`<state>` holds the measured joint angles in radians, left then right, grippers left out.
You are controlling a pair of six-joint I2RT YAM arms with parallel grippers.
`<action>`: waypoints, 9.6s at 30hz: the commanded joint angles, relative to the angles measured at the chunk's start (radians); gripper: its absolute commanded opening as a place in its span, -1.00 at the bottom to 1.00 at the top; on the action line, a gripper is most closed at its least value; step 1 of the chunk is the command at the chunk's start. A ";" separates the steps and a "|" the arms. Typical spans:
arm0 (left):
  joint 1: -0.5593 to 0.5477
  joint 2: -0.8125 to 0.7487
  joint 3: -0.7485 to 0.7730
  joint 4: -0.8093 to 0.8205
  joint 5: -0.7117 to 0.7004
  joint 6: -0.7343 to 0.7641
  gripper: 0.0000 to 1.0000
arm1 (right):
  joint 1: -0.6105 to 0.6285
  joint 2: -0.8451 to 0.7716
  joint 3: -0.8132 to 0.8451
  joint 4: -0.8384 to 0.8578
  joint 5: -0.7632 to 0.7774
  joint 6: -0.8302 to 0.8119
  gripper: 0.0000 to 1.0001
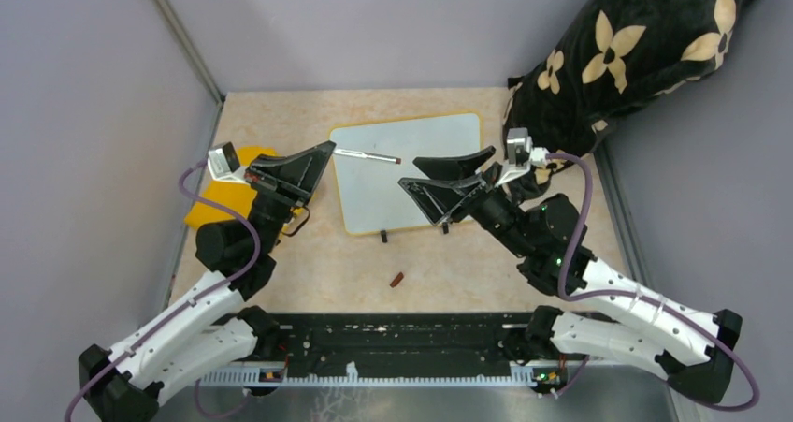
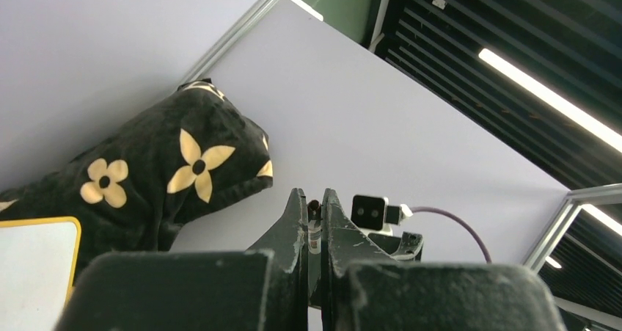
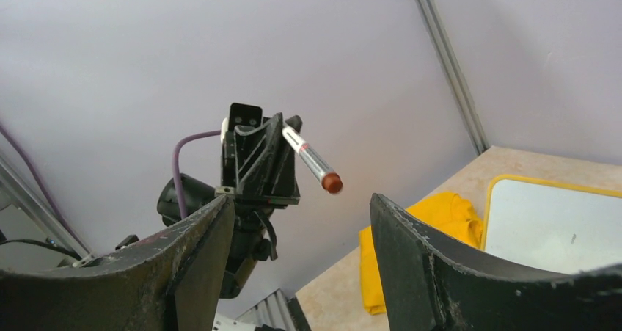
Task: Write a sentence on the whiteboard
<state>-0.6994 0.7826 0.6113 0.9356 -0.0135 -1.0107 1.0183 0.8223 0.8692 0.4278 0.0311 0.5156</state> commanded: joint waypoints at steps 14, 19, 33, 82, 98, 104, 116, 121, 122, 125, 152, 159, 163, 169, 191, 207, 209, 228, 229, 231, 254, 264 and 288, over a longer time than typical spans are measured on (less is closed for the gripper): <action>0.003 0.001 0.088 0.017 -0.033 0.032 -1.00 | -0.001 0.043 -0.052 0.242 -0.079 0.021 0.26; 0.003 0.013 0.097 0.025 -0.028 0.018 -1.00 | -0.001 0.100 -0.012 0.313 -0.128 0.045 0.27; 0.003 0.034 0.085 0.047 -0.014 -0.035 -1.00 | -0.001 0.199 0.065 0.410 -0.084 0.066 0.18; 0.002 0.043 0.071 0.038 -0.022 -0.089 -1.00 | -0.072 0.325 0.267 0.177 -0.177 0.236 -0.51; 0.003 0.028 0.081 -0.017 -0.034 -0.040 -1.00 | -0.102 0.306 0.277 0.103 -0.185 0.234 -0.44; 0.003 0.024 0.117 -0.076 -0.014 -0.013 -1.00 | -0.131 0.298 0.306 0.022 -0.247 0.244 -0.40; 0.003 0.030 0.123 -0.095 0.001 -0.026 -1.00 | -0.149 0.285 0.291 0.054 -0.301 0.286 -0.37; 0.003 0.029 0.114 -0.095 -0.005 -0.030 -1.00 | -0.160 0.279 0.258 0.124 -0.309 0.319 -0.42; 0.003 0.028 0.111 -0.095 -0.007 -0.031 -1.00 | -0.162 0.279 0.255 0.134 -0.312 0.325 -0.45; 0.003 0.027 0.107 -0.094 -0.010 -0.032 -1.00 | -0.164 0.281 0.254 0.141 -0.317 0.328 -0.51; 0.003 0.034 0.120 -0.085 -0.012 -0.023 -1.00 | -0.170 0.300 0.265 0.086 -0.342 0.323 -0.44; 0.002 0.039 0.124 -0.080 -0.010 -0.019 -1.00 | -0.172 0.303 0.267 0.083 -0.351 0.328 -0.34; 0.003 0.041 0.121 -0.077 -0.010 -0.020 -1.00 | -0.172 0.306 0.267 0.082 -0.353 0.329 -0.44; 0.003 0.045 0.124 -0.071 -0.008 -0.019 -1.00 | -0.172 0.314 0.273 0.080 -0.366 0.335 -0.48; 0.003 0.044 0.113 -0.065 -0.003 -0.030 -1.00 | -0.174 0.314 0.264 0.093 -0.355 0.353 -0.52; 0.002 0.033 0.094 -0.071 -0.007 -0.037 -1.00 | -0.181 0.291 0.230 0.126 -0.313 0.363 -0.46; 0.003 0.032 0.093 -0.072 -0.007 -0.037 -1.00 | -0.181 0.289 0.226 0.127 -0.311 0.363 -0.47; 0.003 0.035 0.088 -0.063 -0.020 -0.027 -1.00 | -0.180 0.297 0.225 0.163 -0.347 0.381 -0.49; 0.003 0.035 0.089 -0.064 -0.019 -0.024 -1.00 | -0.181 0.297 0.225 0.160 -0.347 0.381 -0.50; 0.003 0.038 0.092 -0.063 -0.018 -0.023 -1.00 | -0.181 0.298 0.226 0.157 -0.350 0.381 -0.53; 0.003 0.002 0.079 -0.125 -0.030 0.032 0.37 | -0.193 0.258 0.230 0.066 -0.306 0.319 -1.00; 0.003 -0.214 0.067 -0.554 -0.128 0.374 0.86 | -0.193 0.113 0.239 -0.295 0.019 0.038 -1.00; 0.003 -0.097 0.112 -1.105 -0.255 0.808 0.91 | -0.159 0.122 0.068 -0.478 0.380 -0.182 -1.00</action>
<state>-0.6994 0.6796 0.7448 -0.1791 -0.2440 -0.2146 0.8509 0.9623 0.9527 -0.1486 0.4412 0.3397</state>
